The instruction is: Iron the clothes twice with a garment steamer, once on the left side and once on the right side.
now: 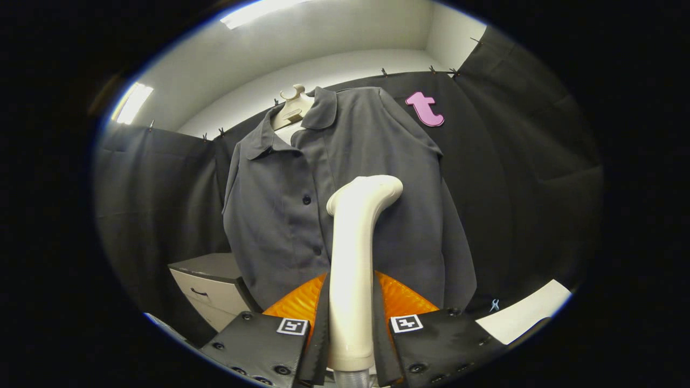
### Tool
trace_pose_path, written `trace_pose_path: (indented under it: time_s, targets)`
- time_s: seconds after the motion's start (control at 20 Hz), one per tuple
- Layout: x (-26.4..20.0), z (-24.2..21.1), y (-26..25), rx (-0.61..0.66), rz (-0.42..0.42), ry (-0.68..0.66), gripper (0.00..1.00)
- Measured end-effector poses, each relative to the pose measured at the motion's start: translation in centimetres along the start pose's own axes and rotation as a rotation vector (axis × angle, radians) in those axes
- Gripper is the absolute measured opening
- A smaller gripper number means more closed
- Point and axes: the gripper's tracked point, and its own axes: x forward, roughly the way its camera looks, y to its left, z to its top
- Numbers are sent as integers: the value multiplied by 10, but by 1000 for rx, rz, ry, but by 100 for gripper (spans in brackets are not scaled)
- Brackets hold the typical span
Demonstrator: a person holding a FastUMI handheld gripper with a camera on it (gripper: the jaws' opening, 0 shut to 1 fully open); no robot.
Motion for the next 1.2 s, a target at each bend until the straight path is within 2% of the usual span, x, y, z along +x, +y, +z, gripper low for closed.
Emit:
trace_pose_path:
  time_s: [1.2]
  targets:
    - [-31,-98,-18,46,-57,172,42]
